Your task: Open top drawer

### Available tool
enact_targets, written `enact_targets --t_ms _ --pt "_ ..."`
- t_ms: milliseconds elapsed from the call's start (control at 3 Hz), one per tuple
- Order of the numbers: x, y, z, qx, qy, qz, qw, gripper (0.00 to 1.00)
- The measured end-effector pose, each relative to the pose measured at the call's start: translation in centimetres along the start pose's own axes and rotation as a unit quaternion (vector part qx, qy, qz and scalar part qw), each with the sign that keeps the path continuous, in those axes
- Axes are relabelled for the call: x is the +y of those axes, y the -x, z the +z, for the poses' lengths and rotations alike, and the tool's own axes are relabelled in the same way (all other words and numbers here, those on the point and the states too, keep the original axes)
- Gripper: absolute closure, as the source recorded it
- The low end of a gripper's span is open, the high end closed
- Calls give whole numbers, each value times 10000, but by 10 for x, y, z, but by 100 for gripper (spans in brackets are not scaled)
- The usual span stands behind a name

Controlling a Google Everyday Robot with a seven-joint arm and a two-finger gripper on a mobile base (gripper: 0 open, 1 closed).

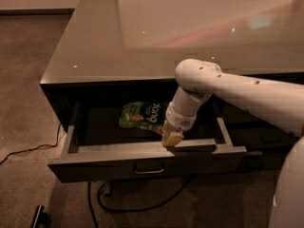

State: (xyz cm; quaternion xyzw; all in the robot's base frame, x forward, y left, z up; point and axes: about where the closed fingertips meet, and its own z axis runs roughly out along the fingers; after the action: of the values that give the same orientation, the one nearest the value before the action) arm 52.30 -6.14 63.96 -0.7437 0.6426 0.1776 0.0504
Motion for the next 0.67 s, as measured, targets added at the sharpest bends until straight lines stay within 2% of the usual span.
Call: enact_targets --t_ms 333,667 --pt "21 -2 -8 50 -113 40 9999 100" --pt "32 0 -14 47 -178 42 9998 100"
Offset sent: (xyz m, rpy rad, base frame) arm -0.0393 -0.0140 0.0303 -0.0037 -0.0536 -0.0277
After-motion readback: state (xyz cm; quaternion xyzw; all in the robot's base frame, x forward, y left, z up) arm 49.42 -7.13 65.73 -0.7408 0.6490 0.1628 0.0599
